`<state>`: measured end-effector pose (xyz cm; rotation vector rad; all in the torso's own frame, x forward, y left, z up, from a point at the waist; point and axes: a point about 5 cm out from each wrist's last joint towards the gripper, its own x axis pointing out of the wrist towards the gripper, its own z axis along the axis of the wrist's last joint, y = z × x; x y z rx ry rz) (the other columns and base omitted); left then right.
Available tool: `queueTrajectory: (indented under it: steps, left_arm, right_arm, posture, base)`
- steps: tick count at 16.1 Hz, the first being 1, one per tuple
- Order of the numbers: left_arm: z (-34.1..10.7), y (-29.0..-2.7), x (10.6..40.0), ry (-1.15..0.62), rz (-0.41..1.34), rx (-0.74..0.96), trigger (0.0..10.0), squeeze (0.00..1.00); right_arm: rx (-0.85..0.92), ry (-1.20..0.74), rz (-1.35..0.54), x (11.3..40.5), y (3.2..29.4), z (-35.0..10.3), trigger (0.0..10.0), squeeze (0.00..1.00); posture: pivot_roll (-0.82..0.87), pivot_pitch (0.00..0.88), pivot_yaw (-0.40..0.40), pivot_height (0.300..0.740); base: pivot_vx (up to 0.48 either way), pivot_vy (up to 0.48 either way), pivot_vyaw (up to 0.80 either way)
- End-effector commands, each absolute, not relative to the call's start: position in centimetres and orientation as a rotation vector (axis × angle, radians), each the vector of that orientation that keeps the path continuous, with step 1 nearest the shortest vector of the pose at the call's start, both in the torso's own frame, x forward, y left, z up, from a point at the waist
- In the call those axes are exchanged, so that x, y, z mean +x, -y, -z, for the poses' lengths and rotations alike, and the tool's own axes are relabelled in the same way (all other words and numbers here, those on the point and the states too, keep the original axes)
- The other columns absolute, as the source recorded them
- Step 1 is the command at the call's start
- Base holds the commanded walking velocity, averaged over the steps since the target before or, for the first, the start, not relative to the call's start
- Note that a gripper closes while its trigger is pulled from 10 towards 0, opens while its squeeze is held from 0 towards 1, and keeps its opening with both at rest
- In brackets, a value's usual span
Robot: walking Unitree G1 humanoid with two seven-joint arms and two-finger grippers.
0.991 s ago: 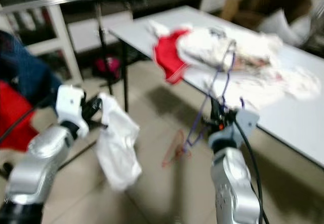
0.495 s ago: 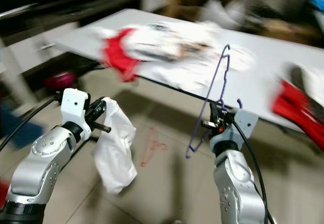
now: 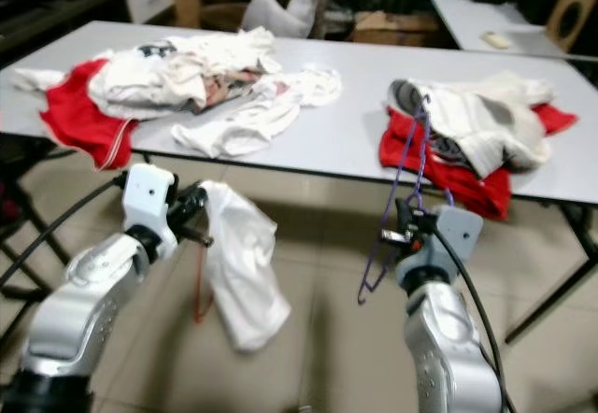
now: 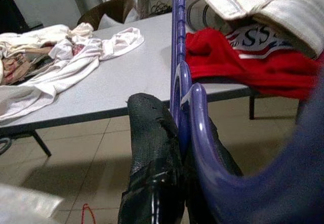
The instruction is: Hang hanger
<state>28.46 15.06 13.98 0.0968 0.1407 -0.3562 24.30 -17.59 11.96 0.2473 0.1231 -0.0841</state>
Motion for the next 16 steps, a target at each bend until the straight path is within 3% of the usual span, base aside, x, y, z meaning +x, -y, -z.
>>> queueTrajectory:
  steps: [1, 5, 7, 8, 13, 15, 16]
  left_arm:
    - [-14.6, -14.8, 28.7, -0.116, 0.361, 0.097, 10.0, 0.0]
    - [-14.7, -14.8, 28.8, -0.109, 0.377, 0.079, 10.0, 0.0]
    - [-14.7, -14.7, 28.8, -0.105, 0.389, 0.072, 10.0, 0.0]
    - [-14.7, -14.6, 28.7, -0.104, 0.402, 0.062, 10.0, 0.0]
    - [-15.2, -14.0, 28.6, -0.081, 0.437, 0.042, 10.0, 0.0]
    - [-15.4, -13.9, 28.7, -0.073, 0.446, 0.038, 10.0, 0.0]
    - [-15.5, -13.8, 28.8, -0.066, 0.454, 0.038, 10.0, 0.0]
  right_arm:
    - [0.227, -0.129, 0.083, 24.3, 17.8, -12.1, 10.0, 0.0]
    - [0.192, -0.132, 0.058, 24.2, 17.6, -12.2, 10.0, 0.0]
    - [-0.003, -0.214, -0.047, 24.0, 16.8, -11.5, 10.0, 0.0]
    - [0.017, -0.215, -0.055, 24.0, 16.7, -11.6, 10.0, 0.0]
    - [-0.087, -0.118, -0.153, 24.7, 16.2, -13.4, 10.0, 0.0]
    - [-0.013, -0.116, -0.161, 24.9, 16.2, -13.8, 10.0, 0.0]
    - [-0.061, -0.118, -0.18, 24.9, 16.2, -13.9, 10.0, 0.0]
  posture:
    - [-0.13, 0.0, 0.014, 0.74]
    - [-0.14, 0.0, 0.018, 0.74]
    - [-0.14, 0.0, 0.018, 0.74]
    - [-0.14, 0.0, 0.018, 0.74]
    - [-0.15, 0.0, 0.006, 0.74]
    - [-0.15, 0.0, 0.005, 0.74]
    - [-0.16, 0.0, 0.01, 0.74]
  base:
    - [0.0, 0.0, -0.8]
    - [0.0, 0.0, -0.74]
    - [0.0, 0.0, 0.0]
    - [0.0, 0.0, 0.0]
    - [0.31, 0.0, 0.0]
    - [0.345, 0.0, -0.79]
    - [0.345, 0.0, -0.8]
